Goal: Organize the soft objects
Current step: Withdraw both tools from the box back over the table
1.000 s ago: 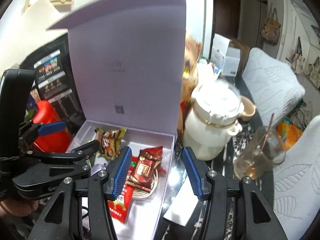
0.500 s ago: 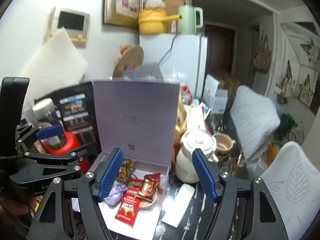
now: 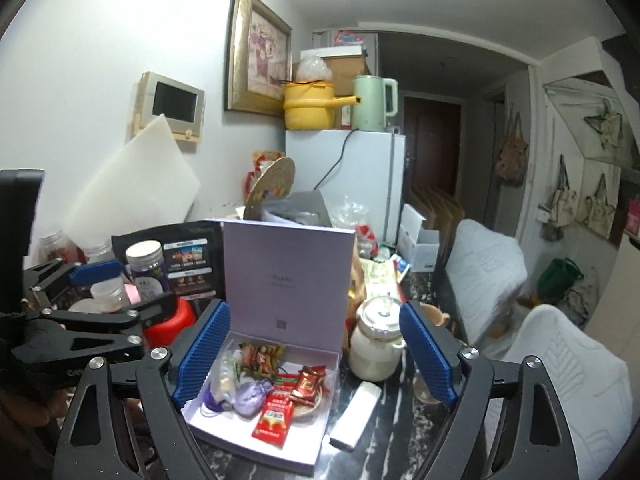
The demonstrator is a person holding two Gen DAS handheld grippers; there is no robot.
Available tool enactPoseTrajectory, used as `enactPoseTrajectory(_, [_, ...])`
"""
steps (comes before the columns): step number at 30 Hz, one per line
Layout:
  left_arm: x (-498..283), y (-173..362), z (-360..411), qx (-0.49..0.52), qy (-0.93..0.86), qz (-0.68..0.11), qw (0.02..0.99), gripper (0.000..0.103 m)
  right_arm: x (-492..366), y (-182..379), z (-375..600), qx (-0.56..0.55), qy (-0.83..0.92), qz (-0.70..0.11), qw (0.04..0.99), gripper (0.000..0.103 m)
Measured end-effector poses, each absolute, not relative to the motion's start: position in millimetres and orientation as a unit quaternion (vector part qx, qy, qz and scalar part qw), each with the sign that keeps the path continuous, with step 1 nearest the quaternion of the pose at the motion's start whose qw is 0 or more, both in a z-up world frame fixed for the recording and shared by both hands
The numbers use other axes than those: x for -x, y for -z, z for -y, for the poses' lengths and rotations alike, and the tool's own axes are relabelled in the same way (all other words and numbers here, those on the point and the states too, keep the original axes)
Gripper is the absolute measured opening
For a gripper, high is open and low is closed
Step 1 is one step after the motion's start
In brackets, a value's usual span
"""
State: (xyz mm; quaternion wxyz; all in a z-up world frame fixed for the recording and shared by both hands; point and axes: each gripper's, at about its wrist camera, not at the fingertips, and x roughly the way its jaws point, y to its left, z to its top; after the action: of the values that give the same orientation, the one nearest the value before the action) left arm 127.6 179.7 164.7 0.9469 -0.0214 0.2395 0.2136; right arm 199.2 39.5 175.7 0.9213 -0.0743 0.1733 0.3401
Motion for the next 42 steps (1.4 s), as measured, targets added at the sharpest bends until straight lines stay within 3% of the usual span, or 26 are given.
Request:
enactPoseTrajectory(20, [-44,-108,-141,0.008,-0.176,-0.265,0.948,0.082,-111,-117,4,0.068,-0.302,-0.208,0.928,0.088])
enactPoseTrajectory(42, [-23,-59,-116,0.024,-0.148,-0.293,0.944,0.082,-73,-61,21,0.066,-0.305,-0.251,0.916,0.088])
